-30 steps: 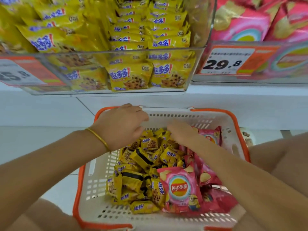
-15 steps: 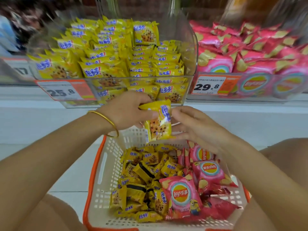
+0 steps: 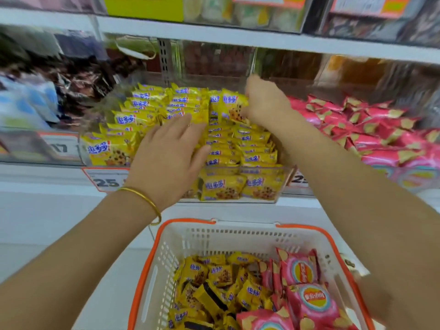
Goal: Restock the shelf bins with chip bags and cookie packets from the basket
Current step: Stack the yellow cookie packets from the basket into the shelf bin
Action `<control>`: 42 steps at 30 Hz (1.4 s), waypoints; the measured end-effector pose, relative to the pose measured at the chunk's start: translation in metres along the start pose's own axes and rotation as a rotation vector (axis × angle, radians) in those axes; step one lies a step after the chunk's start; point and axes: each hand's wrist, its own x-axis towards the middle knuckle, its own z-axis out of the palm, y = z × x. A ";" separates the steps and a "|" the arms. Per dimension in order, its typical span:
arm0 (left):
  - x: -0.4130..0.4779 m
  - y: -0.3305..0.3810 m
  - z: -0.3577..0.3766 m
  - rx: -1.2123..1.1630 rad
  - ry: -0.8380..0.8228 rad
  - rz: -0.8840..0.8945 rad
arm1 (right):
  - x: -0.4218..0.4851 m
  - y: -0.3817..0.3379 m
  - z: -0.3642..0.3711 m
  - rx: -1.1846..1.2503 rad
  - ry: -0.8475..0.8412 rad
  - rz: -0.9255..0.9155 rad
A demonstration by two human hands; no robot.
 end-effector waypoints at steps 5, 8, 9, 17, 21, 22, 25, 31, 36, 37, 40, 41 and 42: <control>0.000 -0.003 0.009 0.023 -0.049 -0.049 | 0.046 0.003 0.037 -0.013 -0.079 0.007; 0.002 -0.003 0.011 0.027 -0.037 -0.041 | 0.061 0.002 0.050 0.025 -0.055 0.006; 0.002 -0.002 0.012 0.034 -0.032 -0.034 | 0.063 0.002 0.053 0.037 -0.053 0.008; 0.006 -0.002 0.018 0.069 -0.001 -0.019 | 0.049 -0.006 0.065 0.039 -0.115 -0.026; 0.003 0.000 0.014 0.031 0.080 0.024 | 0.036 -0.006 0.036 0.056 -0.135 0.011; 0.000 0.003 0.011 0.025 0.132 0.051 | 0.025 -0.006 0.024 0.048 -0.102 -0.016; -0.014 0.017 0.000 0.023 0.281 0.186 | -0.039 -0.002 -0.017 0.169 0.022 -0.167; -0.062 0.034 0.039 0.017 -0.067 0.424 | -0.164 0.045 0.021 0.536 -0.618 -0.065; -0.080 0.025 0.076 0.038 -0.349 0.369 | -0.184 0.110 0.199 -0.008 -0.882 -0.047; -0.079 0.023 0.081 0.030 -0.377 0.345 | -0.191 0.121 0.224 -0.085 -0.864 -0.088; -0.078 0.017 0.091 0.023 -0.444 0.298 | -0.206 0.139 0.270 -0.197 -0.886 -0.229; -0.078 0.015 0.093 0.021 -0.451 0.293 | -0.209 0.141 0.277 -0.226 -0.898 -0.275; -0.078 0.013 0.095 0.017 -0.460 0.284 | -0.210 0.141 0.284 -0.250 -0.913 -0.309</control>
